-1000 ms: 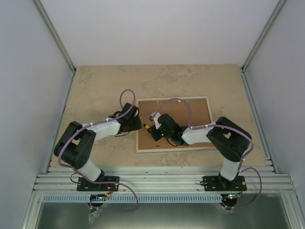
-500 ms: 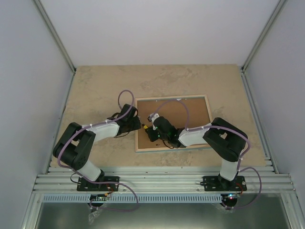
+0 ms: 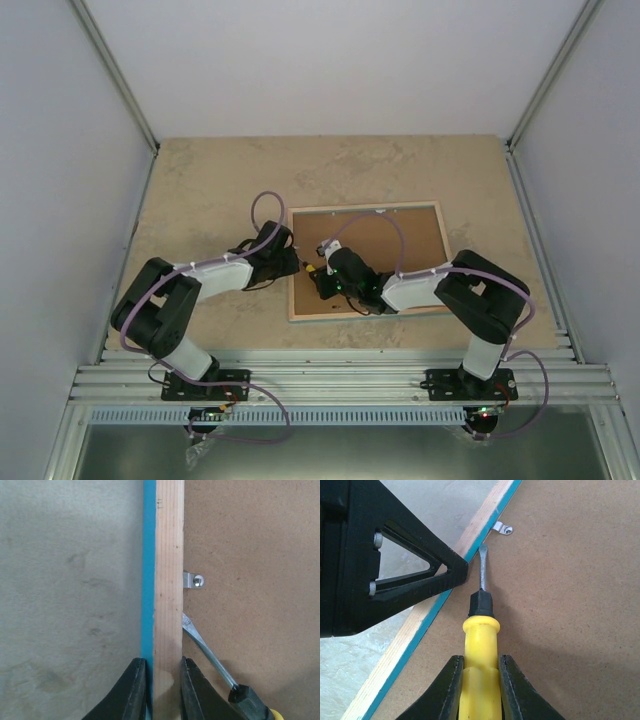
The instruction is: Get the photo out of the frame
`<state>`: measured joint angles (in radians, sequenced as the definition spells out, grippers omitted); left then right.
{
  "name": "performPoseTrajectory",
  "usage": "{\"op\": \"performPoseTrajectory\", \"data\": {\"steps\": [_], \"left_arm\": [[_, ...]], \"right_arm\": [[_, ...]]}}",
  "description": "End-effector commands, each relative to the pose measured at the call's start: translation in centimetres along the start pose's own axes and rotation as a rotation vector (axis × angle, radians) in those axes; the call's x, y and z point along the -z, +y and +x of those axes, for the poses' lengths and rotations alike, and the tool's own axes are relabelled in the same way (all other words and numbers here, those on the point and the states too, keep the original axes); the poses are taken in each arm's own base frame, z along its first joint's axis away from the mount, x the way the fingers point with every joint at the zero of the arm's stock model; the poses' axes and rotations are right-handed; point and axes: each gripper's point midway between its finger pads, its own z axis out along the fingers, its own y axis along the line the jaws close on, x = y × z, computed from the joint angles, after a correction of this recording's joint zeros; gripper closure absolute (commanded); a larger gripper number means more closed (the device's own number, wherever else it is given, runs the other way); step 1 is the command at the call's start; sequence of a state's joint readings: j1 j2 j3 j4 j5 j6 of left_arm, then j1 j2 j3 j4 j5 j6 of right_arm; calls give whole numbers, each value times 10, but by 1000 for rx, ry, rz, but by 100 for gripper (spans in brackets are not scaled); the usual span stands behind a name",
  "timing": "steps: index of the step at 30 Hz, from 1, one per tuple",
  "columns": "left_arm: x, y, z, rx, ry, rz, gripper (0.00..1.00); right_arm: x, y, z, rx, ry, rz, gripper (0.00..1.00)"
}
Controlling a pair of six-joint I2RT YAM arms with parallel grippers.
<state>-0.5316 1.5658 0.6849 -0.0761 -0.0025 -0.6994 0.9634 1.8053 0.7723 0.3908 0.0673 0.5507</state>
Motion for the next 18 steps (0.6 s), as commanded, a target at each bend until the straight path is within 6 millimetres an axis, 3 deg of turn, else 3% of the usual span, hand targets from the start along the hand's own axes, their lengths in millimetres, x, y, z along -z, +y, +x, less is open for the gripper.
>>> {"op": "performPoseTrajectory", "data": {"steps": [1, 6, 13, 18], "left_arm": [[-2, 10, 20, 38, 73, -29, 100], [-2, 12, 20, 40, 71, -43, 100], [-3, 21, 20, 40, 62, -92, 100], [-4, 21, 17, 40, 58, -99, 100]], "right_arm": [[15, -13, -14, -25, -65, 58, 100], [16, -9, -14, -22, -65, 50, 100], [35, -10, -25, -10, -95, 81, 100], [31, -8, -22, -8, -86, 68, 100]]}}
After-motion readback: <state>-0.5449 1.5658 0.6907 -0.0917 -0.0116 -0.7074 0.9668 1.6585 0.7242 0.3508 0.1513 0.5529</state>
